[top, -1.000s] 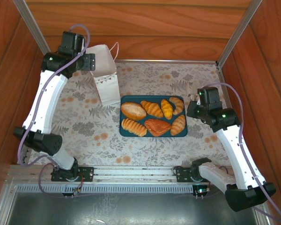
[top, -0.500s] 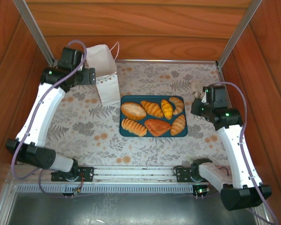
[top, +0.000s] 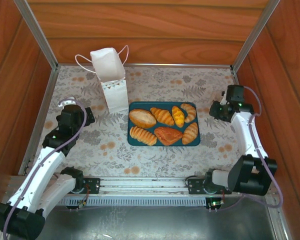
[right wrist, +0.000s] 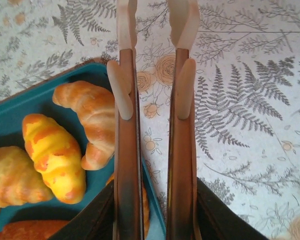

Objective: Take the fake bread out of the paper bag

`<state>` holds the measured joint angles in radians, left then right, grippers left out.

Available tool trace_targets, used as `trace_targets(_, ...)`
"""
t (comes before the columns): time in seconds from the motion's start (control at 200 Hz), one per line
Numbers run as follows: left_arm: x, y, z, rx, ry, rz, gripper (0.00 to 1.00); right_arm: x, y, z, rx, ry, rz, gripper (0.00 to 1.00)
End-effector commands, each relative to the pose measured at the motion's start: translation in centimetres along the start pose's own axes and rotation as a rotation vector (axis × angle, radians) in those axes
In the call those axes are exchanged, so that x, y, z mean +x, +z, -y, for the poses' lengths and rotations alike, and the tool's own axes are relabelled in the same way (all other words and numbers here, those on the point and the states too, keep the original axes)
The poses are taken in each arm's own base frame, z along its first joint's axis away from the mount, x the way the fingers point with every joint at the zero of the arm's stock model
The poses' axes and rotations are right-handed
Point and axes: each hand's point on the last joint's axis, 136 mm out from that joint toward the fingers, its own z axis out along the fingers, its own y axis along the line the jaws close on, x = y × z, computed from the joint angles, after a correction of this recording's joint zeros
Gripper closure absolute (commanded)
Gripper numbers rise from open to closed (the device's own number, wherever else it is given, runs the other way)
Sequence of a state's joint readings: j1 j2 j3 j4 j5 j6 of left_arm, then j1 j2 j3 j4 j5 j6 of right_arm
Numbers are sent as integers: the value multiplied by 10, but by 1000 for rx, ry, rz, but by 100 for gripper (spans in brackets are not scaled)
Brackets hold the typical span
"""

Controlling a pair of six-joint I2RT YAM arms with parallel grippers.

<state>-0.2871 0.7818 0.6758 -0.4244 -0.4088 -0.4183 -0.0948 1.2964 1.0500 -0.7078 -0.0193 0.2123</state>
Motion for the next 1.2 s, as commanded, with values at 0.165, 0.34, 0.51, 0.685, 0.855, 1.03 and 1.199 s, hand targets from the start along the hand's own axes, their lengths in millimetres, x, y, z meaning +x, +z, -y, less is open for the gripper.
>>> trace_targets(0.165,-6,21,-15,-116,-1,84,0,-9,52,15,50,-150,-90,63)
trace_targets(0.34,2,29,-15,-120,19,58,0,-8,84,24,76,-252,-127,63)
trace_targets(0.51,7,28,-16,-108,36,67,0,-7,100,33,112,-321,-117,57)
trace_targets(0.685,12,28,-19,-105,42,85,0,10,120,47,158,-348,-209,53)
trace_targets(0.855,14,30,-19,-105,63,82,0,18,121,54,191,-342,-267,47)
trace_targets(1.03,17,33,-17,-93,69,71,0,16,110,56,215,-324,-277,41)
trace_targets(1.199,19,33,-15,-77,77,61,0,13,95,61,257,-315,-278,34)
